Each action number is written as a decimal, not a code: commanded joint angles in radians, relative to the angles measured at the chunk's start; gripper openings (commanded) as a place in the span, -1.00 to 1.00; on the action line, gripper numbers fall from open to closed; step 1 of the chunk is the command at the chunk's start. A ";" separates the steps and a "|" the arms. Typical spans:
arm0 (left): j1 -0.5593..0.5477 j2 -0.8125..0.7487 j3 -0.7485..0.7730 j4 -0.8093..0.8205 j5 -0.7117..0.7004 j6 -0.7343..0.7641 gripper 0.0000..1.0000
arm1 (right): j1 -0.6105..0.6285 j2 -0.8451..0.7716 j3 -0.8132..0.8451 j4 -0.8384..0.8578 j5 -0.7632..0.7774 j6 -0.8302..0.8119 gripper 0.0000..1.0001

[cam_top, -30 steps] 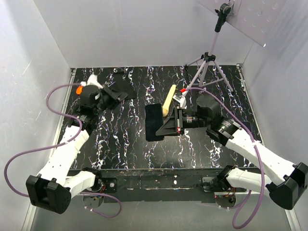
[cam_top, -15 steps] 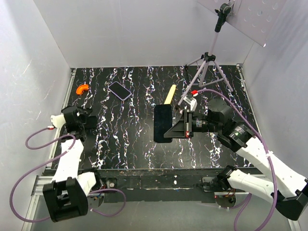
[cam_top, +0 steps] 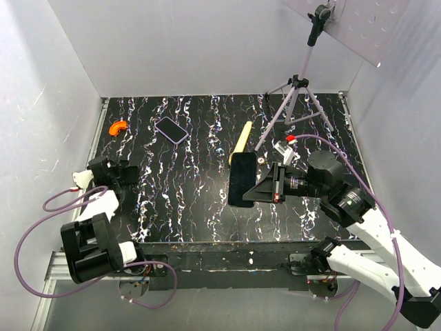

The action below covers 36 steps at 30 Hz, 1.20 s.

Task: Take the phone out of the phone case
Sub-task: Place the phone case on the phone case.

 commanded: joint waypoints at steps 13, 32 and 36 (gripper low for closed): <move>0.004 0.055 -0.022 0.046 0.036 -0.025 -1.00 | -0.006 0.057 -0.016 0.162 -0.008 0.027 -0.97; 0.004 0.050 -0.035 -0.070 0.125 -0.095 0.76 | -0.020 0.094 -0.061 0.225 0.000 0.064 -0.97; 0.006 -0.009 0.023 -0.249 0.110 -0.058 0.93 | -0.038 0.089 -0.082 0.203 0.038 0.087 -0.97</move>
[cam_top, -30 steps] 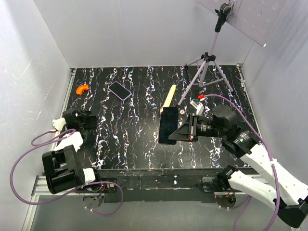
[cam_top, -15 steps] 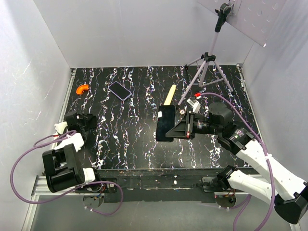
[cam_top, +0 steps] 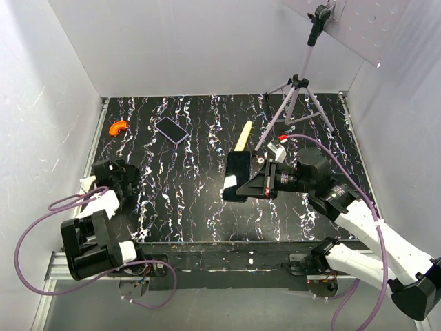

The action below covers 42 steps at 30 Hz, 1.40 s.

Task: Take the phone out of the phone case
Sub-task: Place the phone case on the phone case, then place the phone at the center of the board.

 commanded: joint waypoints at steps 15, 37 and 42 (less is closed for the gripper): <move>-0.002 -0.146 0.253 -0.531 0.032 0.210 0.96 | -0.512 -0.145 -0.327 -0.119 0.468 0.124 -0.97; -0.448 -0.224 0.368 -0.430 0.249 0.629 0.96 | -1.414 0.111 -0.426 -0.069 0.216 -0.262 -0.97; -0.448 -0.272 0.348 -0.452 0.253 0.697 0.96 | -1.422 0.143 -0.428 -0.064 0.207 -0.269 -0.55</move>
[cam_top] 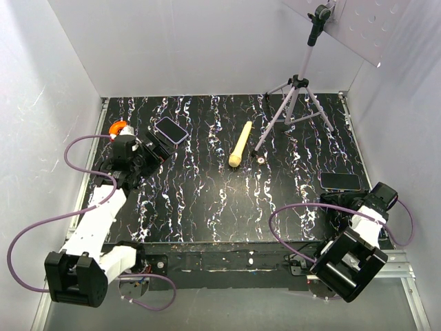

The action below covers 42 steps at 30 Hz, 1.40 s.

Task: Take the phone out of the phone case
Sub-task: Place the phone at the center of the board, then pick up the phone at the center of the board.

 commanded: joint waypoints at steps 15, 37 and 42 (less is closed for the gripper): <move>0.058 0.504 0.264 0.048 0.161 0.127 0.96 | 0.092 -0.242 0.227 -0.345 0.059 -0.215 0.67; 0.052 1.408 1.231 -0.038 0.246 0.087 -0.18 | 0.550 -0.555 0.296 -0.493 -0.191 -0.178 0.29; 0.047 1.402 1.235 -0.255 0.108 0.181 -0.25 | 0.550 -0.572 0.348 -0.497 -0.207 -0.152 0.29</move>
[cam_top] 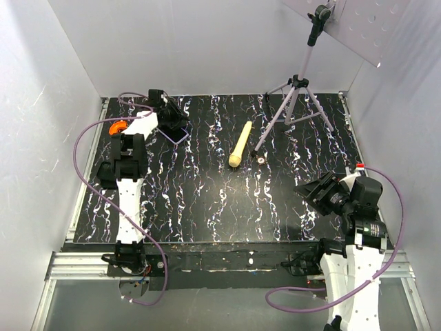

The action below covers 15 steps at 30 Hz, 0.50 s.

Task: Take the phone out of the phone case
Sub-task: Pick up the phone at the center of the board.

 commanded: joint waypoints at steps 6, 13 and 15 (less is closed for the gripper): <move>-0.026 -0.224 -0.247 -0.320 -0.294 0.323 -0.14 | 0.008 -0.009 0.106 0.044 -0.060 0.052 0.28; -0.025 -0.446 -0.410 -0.288 -0.239 0.506 0.21 | 0.014 0.015 0.117 0.079 -0.090 0.068 0.25; -0.025 -0.498 -0.429 -0.257 -0.187 0.555 0.42 | 0.017 0.012 0.112 0.075 -0.096 0.058 0.25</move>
